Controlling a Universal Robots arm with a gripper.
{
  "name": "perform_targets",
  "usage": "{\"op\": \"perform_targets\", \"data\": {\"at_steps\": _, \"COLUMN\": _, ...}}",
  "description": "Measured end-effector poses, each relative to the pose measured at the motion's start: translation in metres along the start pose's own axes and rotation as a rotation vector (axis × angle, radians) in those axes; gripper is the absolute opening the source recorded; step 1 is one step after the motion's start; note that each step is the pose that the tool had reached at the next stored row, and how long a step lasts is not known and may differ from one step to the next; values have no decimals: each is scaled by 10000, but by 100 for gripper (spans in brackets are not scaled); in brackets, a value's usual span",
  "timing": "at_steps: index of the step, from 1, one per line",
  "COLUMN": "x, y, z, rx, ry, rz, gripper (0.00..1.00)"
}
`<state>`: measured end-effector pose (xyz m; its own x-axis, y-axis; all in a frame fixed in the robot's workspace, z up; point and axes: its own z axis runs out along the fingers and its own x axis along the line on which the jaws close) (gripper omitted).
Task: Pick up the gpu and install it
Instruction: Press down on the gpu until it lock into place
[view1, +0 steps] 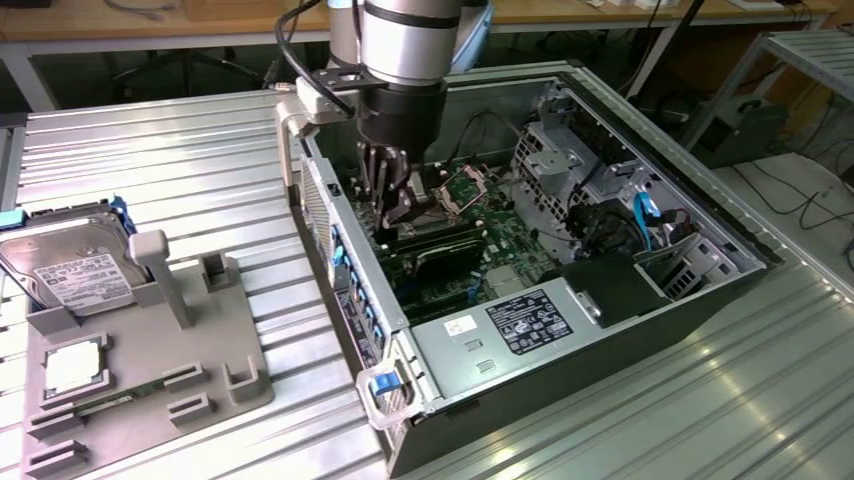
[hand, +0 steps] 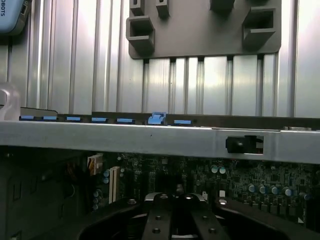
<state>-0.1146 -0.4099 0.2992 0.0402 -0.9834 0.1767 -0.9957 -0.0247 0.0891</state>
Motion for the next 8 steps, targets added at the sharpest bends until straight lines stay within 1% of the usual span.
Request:
{"op": "perform_targets", "data": {"at_steps": 2, "x": 2, "y": -47, "z": -3, "rx": 1, "ry": -1, "rz": -1, "gripper": 11}}
{"op": "perform_targets", "data": {"at_steps": 8, "x": 8, "y": -241, "z": -11, "rx": 1, "ry": -1, "rz": -2, "gripper": 11}}
